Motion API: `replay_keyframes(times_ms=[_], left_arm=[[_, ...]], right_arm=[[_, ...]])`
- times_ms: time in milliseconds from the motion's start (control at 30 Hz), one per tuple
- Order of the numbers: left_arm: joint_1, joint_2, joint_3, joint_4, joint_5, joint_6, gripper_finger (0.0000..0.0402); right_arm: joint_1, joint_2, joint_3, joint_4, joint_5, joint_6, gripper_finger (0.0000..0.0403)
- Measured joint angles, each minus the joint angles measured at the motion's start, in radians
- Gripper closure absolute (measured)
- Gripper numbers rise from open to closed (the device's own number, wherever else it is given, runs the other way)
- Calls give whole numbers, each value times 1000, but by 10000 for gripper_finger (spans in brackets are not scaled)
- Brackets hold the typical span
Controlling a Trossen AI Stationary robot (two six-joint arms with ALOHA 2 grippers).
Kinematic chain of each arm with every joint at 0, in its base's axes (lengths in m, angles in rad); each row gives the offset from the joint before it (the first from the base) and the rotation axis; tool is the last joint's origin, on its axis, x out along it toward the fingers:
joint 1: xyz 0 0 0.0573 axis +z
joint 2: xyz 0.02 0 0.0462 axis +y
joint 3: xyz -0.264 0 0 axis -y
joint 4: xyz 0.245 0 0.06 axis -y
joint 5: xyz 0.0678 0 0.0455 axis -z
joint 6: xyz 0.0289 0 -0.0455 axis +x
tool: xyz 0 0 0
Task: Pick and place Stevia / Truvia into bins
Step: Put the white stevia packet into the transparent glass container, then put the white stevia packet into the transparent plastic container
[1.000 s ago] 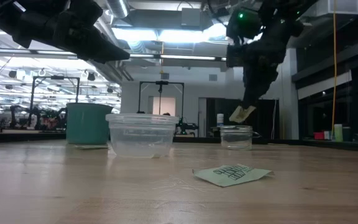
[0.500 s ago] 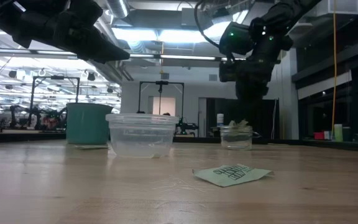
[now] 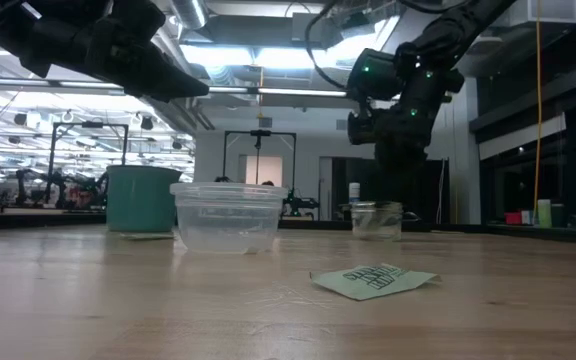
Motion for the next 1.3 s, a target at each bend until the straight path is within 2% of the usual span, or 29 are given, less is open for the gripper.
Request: replay_keyframes(times_ms=[200, 433, 833, 1167, 1300], left_arm=[[0, 0, 0, 0, 0, 0, 398], [0, 0, 0, 0, 0, 0, 398], [0, 0, 0, 0, 0, 0, 398], [0, 0, 0, 1, 0, 0, 398], [0, 0, 0, 1, 0, 0, 398]], right_arm=[[0, 6, 0, -1, 0, 22, 400], [0, 2, 0, 2, 0, 24, 375], [0, -8, 0, -9, 0, 22, 298], [0, -166, 0, -48, 5, -5, 288], [14, -250, 0, -45, 70, -4, 294]])
